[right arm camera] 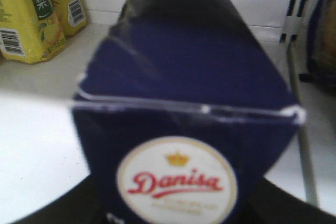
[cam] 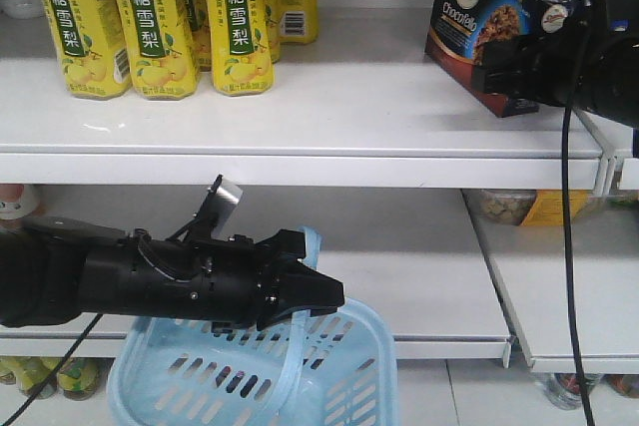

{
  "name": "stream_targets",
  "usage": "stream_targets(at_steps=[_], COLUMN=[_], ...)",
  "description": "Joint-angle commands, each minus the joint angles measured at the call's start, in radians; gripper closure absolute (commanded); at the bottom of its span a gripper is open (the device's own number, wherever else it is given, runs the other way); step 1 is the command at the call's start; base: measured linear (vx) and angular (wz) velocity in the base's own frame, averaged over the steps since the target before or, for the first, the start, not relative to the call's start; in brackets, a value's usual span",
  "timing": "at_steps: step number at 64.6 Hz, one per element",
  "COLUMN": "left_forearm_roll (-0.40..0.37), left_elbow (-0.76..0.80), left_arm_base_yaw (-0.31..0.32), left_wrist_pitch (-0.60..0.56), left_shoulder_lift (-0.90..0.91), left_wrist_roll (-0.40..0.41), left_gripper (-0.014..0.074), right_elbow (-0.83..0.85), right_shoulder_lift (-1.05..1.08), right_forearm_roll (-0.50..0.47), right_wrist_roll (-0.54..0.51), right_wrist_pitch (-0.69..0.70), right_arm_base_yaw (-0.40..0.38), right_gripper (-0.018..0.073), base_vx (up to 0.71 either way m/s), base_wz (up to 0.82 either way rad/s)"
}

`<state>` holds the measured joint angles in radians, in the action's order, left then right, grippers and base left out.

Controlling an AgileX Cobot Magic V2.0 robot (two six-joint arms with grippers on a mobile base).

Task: Left arm holds basket, right arm returns cookies
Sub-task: 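Raise the box with the right gripper onto the upper shelf, then set the box upright on the shelf and open the right gripper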

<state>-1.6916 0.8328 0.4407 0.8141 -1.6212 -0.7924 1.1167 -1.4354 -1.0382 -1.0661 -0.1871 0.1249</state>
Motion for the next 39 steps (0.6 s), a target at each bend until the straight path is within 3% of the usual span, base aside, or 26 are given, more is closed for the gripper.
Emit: stream_targets(at_steps=[1,23,39], left_forearm_roll=[-0.057,-0.057,-0.057], left_elbow=[0.035,0.035,0.035], left_arm_base_yaw=[0.001,0.001,0.001], left_wrist_pitch=[0.016,0.016,0.016], left_shoulder_lift=[0.051,0.051,0.051], left_wrist_roll=[-0.057,-0.057,-0.057], left_gripper=[0.0603,0.0603,0.0603], right_elbow=[0.044,0.049,0.049], right_shoulder_lift=[0.003,0.049,0.111], right_forearm_roll=[-0.004,-0.004,0.002], right_wrist_roll=[-0.009,-0.004,0.014], right_wrist_pitch=[-0.028,-0.047,-0.101], right_arm_base_yaw=[0.007,0.006,0.005], right_gripper=[0.0225,0.0068,0.0053], base_vx=[0.0,0.0,0.0], base_wz=[0.0,0.0,0.0])
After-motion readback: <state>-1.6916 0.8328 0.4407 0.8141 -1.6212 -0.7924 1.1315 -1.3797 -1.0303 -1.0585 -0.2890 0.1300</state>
